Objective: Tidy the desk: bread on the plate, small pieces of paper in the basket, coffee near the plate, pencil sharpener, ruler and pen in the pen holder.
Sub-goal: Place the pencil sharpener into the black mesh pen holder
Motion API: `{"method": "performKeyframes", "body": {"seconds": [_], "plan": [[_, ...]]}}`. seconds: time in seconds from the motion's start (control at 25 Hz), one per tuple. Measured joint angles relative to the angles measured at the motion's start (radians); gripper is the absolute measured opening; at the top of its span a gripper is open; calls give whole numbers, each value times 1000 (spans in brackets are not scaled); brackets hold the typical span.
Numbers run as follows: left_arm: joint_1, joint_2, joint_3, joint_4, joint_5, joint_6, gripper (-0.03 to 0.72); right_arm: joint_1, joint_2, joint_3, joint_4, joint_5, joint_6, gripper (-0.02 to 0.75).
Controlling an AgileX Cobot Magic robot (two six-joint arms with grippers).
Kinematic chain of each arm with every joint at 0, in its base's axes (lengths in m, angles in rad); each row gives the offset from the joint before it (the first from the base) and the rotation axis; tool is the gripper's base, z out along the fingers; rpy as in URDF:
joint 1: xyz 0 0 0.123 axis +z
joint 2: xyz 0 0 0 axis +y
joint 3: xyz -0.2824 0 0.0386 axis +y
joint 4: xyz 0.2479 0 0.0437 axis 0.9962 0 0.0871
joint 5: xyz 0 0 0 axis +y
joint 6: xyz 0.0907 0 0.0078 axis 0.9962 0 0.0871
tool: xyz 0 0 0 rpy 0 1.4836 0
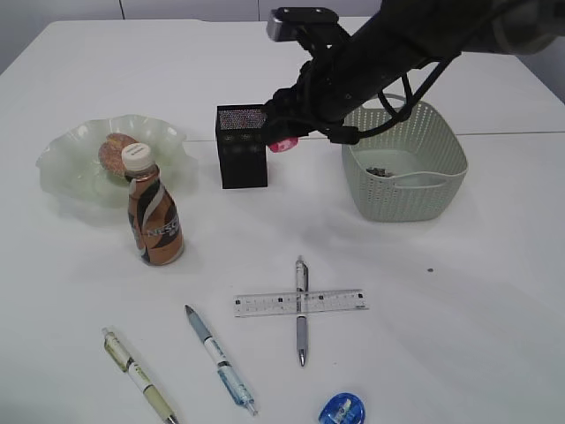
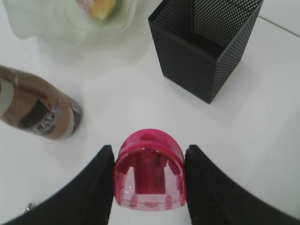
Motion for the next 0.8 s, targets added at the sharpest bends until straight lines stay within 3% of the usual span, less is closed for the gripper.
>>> {"method": "performKeyframes", "body": {"seconds": [0.2,0.28,0.6,0.8], "plan": [[9,0,0,0,21,0,449,-93,74,-50,448,34,-238,330],[9,0,0,0,25,0,447,-108,103,-72,564,38,-307,330],[9,0,0,-6,41,0,444,-112,212,-165,795,45,-422,330],[9,0,0,-8,49,0,444,-113,238,-193,875,10,-517,330]]}}
